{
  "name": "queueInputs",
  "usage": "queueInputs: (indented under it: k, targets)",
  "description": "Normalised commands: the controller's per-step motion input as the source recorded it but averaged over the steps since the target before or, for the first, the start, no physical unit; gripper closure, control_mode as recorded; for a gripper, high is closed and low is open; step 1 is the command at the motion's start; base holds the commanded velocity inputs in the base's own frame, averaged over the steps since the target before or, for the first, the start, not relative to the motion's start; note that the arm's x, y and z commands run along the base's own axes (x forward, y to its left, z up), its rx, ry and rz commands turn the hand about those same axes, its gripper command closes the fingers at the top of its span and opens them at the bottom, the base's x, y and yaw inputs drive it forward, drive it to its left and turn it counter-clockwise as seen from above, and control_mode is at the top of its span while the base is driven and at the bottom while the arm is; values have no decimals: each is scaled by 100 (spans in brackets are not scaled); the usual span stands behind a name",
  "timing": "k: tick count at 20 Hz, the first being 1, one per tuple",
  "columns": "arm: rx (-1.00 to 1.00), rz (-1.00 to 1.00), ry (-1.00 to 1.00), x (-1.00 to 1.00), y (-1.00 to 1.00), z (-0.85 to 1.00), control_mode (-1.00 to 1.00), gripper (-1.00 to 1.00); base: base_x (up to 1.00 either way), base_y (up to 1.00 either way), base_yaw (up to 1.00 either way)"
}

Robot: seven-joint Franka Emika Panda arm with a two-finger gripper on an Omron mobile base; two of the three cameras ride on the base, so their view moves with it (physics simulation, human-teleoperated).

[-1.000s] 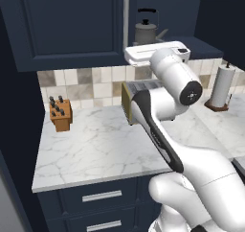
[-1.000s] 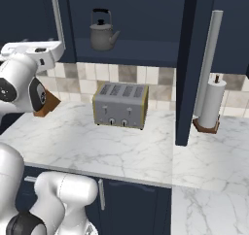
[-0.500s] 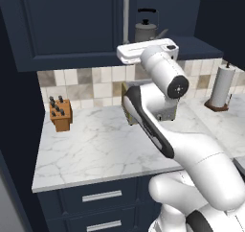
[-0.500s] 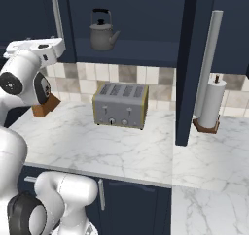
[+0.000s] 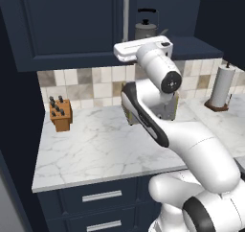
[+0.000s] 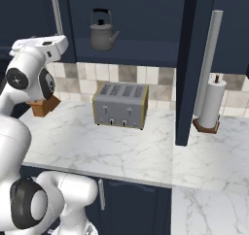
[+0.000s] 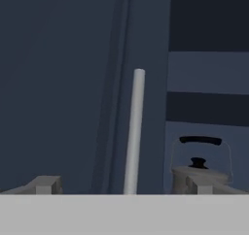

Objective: Open the cabinet, pick the kettle from the cabinet, and place it in the sink.

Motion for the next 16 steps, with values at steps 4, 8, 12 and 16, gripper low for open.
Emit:
queueInputs:
  k: [4, 8, 12, 16]
  targets:
    - [-1, -1, 0, 26, 0, 0, -100, -100, 0, 0, 0]
    - [-1, -1, 0, 29, 2, 0, -100, -100, 0, 0, 0]
    - [0, -1, 0, 23, 0, 0, -100, -100, 0, 0, 0]
    - [0, -1, 0, 25, 0, 0, -100, -100, 0, 0, 0]
